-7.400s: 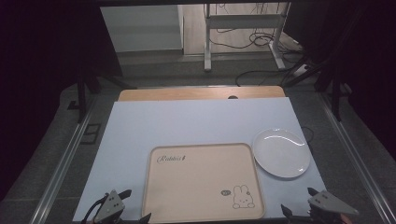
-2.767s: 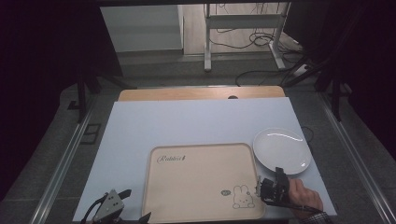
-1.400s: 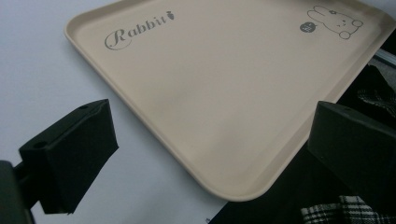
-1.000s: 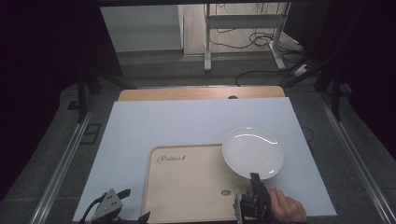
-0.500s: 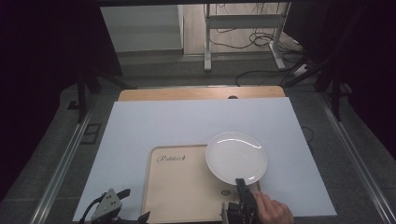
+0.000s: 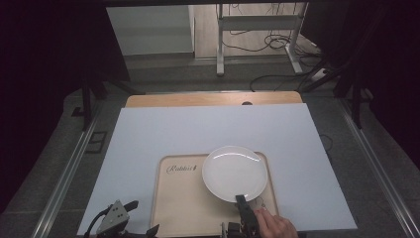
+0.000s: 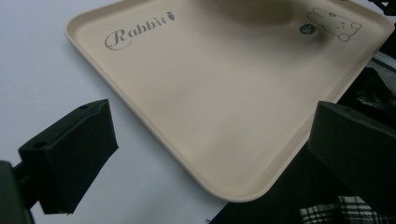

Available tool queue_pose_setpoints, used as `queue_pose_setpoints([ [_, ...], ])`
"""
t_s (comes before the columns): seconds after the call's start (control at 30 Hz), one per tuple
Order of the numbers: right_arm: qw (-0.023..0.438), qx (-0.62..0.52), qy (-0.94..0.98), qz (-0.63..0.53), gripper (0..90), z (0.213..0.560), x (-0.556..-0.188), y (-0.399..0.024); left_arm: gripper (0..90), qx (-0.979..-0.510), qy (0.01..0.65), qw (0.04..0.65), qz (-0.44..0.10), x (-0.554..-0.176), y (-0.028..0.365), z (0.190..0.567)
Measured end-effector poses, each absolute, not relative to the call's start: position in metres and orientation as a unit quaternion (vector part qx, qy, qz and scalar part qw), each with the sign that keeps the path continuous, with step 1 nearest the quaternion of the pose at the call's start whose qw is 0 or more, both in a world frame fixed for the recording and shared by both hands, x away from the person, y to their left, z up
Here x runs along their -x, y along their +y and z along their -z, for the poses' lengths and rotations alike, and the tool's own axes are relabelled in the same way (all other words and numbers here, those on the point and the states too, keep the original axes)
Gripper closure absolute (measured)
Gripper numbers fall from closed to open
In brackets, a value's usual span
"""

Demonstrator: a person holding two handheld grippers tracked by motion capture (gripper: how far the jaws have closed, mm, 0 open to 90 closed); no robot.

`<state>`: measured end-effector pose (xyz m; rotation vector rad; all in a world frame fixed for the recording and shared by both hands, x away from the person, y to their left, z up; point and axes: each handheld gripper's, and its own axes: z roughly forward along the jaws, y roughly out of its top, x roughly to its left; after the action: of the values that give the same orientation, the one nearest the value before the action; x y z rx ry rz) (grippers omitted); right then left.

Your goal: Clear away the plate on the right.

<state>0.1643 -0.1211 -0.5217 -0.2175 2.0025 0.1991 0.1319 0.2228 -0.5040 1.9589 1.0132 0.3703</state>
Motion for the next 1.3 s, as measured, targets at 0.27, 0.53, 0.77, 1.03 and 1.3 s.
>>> queue_pose_setpoints([
  [0.27,0.523,0.109,0.840,-0.092,84.8,0.526,-0.159,-0.107,0.9,-0.788,0.407,0.438,-0.149,-0.132,0.223,0.504],
  [0.53,0.516,0.124,0.842,-0.099,84.8,0.532,-0.157,-0.094,0.9,-0.788,0.405,0.438,-0.150,-0.132,0.223,0.504],
  [0.77,0.508,0.133,0.845,-0.095,84.7,0.538,-0.158,-0.088,0.9,-0.789,0.404,0.438,-0.151,-0.131,0.222,0.504],
  [1.03,0.502,0.135,0.849,-0.091,85.0,0.544,-0.159,-0.085,1.0,-0.789,0.403,0.438,-0.151,-0.131,0.222,0.504],
  [1.3,0.489,0.134,0.857,-0.093,85.7,0.548,-0.159,-0.084,0.9,-0.789,0.403,0.438,-0.151,-0.131,0.222,0.504],
])
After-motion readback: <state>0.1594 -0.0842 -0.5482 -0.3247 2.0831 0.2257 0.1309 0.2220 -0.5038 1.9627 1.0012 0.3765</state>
